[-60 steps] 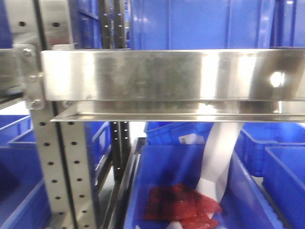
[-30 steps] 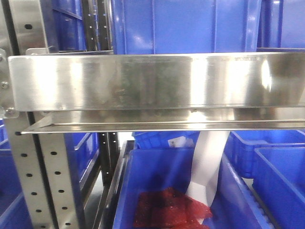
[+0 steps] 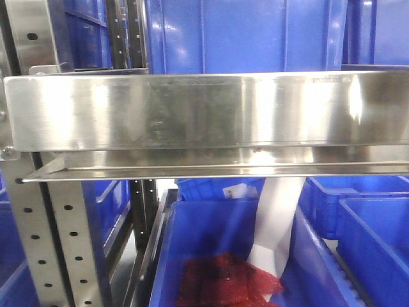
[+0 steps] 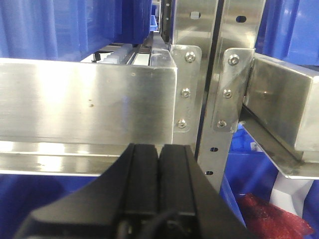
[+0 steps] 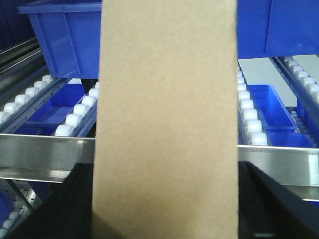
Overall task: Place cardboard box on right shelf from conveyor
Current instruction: 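Extend the right gripper with the box over the upper shelf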
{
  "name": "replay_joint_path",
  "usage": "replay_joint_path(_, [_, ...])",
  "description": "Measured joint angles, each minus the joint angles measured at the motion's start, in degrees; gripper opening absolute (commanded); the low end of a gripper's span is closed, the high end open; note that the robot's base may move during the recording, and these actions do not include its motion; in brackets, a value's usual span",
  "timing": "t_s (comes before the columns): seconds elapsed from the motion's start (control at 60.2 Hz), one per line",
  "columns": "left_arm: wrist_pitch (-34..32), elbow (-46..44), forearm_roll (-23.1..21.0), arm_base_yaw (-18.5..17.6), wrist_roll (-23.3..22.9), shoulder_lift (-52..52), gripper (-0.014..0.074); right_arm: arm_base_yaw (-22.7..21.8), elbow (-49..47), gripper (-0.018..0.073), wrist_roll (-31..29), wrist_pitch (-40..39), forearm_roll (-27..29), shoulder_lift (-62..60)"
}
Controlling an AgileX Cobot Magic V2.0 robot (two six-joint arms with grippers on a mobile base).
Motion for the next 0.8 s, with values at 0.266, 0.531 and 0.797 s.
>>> replay_joint_path(0.266, [0.0,0.0,0.0,0.0,0.0,0.0,-0.0116,0.0,0.0,0.0215,0.0,0.0,0.0,0.0])
replay_joint_path(0.531, [0.0,0.0,0.0,0.0,0.0,0.0,-0.0116,0.0,0.0,0.0215,0.0,-0.13,0.32,0.0])
replay_joint_path(0.797, [0.0,0.0,0.0,0.0,0.0,0.0,-0.0116,0.0,-4.73,0.0215,-7.66,-6.38,0.59,10.7])
